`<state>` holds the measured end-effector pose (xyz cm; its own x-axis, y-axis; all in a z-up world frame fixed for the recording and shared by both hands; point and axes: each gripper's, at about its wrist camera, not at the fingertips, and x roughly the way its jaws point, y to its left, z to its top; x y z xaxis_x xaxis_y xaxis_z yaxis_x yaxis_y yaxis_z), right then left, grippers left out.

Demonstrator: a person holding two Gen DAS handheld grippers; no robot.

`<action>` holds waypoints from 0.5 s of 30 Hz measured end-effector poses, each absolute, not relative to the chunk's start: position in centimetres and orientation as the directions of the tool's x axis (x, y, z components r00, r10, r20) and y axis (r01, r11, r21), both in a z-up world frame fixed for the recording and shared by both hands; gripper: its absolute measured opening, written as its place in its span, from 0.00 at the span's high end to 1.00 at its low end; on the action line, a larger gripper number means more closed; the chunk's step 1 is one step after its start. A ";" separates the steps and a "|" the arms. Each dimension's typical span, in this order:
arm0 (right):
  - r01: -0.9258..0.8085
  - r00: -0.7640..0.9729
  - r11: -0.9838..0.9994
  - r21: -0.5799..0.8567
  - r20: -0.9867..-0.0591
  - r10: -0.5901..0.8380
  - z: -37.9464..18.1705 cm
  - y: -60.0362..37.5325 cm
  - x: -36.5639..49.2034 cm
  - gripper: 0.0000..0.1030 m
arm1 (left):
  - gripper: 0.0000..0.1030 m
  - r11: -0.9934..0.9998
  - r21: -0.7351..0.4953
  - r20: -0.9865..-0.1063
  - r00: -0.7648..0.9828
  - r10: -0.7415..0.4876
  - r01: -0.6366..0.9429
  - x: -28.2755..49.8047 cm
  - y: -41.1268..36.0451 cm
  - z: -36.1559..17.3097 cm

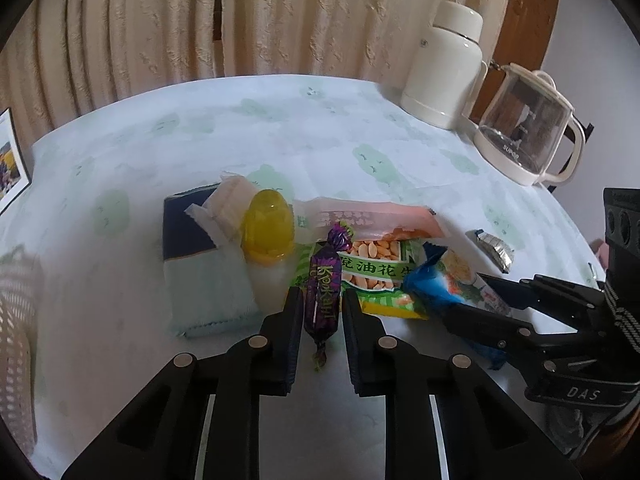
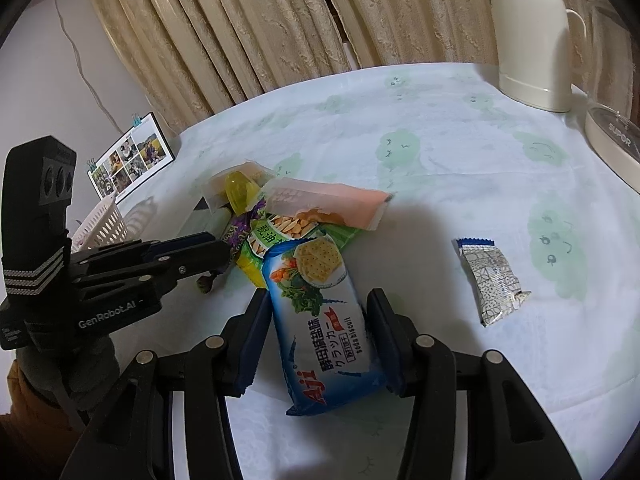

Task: Organize snacks
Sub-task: 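Grasp the purple candy with the left gripper and lift it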

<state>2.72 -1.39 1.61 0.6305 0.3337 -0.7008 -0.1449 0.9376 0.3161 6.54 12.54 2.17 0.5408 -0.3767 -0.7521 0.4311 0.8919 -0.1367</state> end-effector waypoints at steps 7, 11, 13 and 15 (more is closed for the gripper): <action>-0.145 0.630 0.937 0.318 -0.700 0.335 1.6 -1.5 2.7 0.55 | 0.78 0.910 -0.115 -0.766 0.548 -0.337 0.397 7.2 12.4 1.4; -0.145 0.630 0.937 0.319 -0.700 0.336 1.6 -1.5 2.8 0.55 | 0.77 0.909 -0.150 -0.786 0.510 -0.348 0.388 8.0 12.5 0.6; -0.145 0.630 0.937 0.319 -0.700 0.336 1.6 -1.6 2.7 0.55 | 0.77 0.908 -0.168 -0.784 0.506 -0.359 0.384 8.3 12.6 0.5; -0.145 0.630 0.937 0.319 -0.700 0.336 1.6 -1.5 2.7 0.54 | 0.77 0.907 -0.182 -0.783 0.501 -0.368 0.380 8.6 12.6 0.5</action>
